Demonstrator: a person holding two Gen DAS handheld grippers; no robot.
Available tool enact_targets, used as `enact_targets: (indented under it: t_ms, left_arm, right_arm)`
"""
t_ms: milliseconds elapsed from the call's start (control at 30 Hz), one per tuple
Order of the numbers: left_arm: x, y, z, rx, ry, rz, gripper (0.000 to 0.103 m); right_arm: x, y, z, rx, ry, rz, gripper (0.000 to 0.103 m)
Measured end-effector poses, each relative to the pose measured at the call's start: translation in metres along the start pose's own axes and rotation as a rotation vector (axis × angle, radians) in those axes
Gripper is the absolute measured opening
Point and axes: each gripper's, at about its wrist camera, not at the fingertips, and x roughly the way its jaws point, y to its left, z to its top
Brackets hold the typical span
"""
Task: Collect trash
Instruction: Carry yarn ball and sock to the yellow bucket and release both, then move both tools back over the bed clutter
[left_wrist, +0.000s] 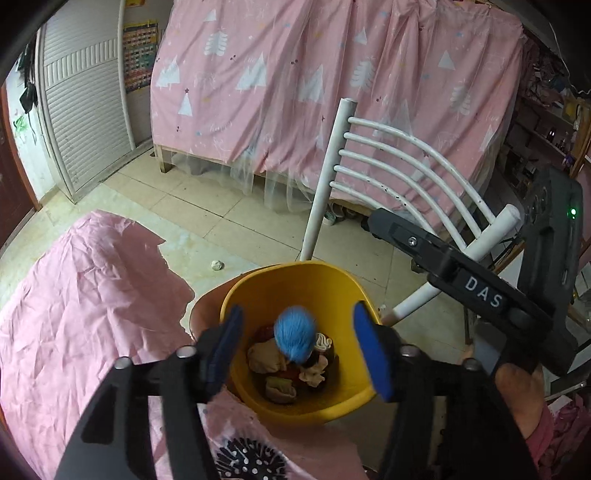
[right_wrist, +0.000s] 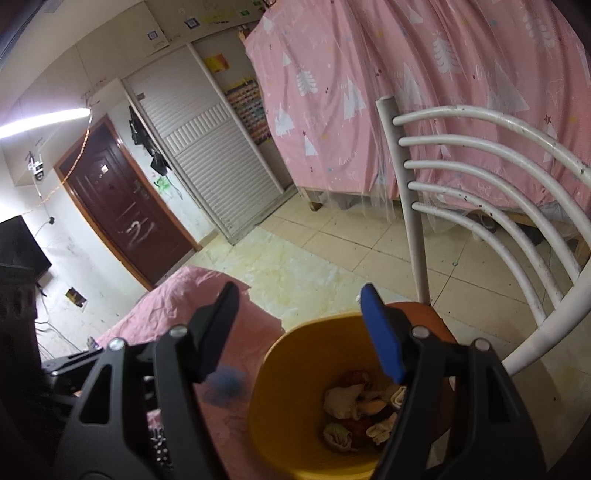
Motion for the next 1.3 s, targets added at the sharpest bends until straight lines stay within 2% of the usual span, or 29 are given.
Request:
enact_targets:
  t_ms: [167, 333, 633, 767, 1000, 1300]
  left_arm:
    - [-0.008, 0.006, -0.004, -0.009, -0.006, 0.005, 0.056]
    - [-0.036, 0.019, -0.010, -0.013, -0.050, 0.028, 0.057]
    - [-0.098, 0.073, -0.025, -0.099, -0.148, 0.087, 0.059]
    - [-0.119, 0.096, -0.036, -0.129, -0.182, 0.129, 0.059]
    - [-0.156, 0.146, -0.061, -0.176, -0.236, 0.248, 0.062]
    - [-0.197, 0.205, -0.096, -0.261, -0.267, 0.375, 0.063]
  right_arm:
    - [0.002, 0.003, -0.002, 0.023, 0.015, 0.049, 0.066]
    - [0.002, 0.016, -0.003, 0.008, 0.023, 0.073, 0.066]
    - [0.015, 0.073, -0.009, -0.079, 0.072, 0.128, 0.066]
    - [0.021, 0.107, -0.013, -0.136, 0.096, 0.160, 0.066]
    - [0.036, 0.164, -0.024, -0.228, 0.144, 0.209, 0.066]
    - [0.051, 0.228, -0.047, -0.331, 0.206, 0.264, 0.066]
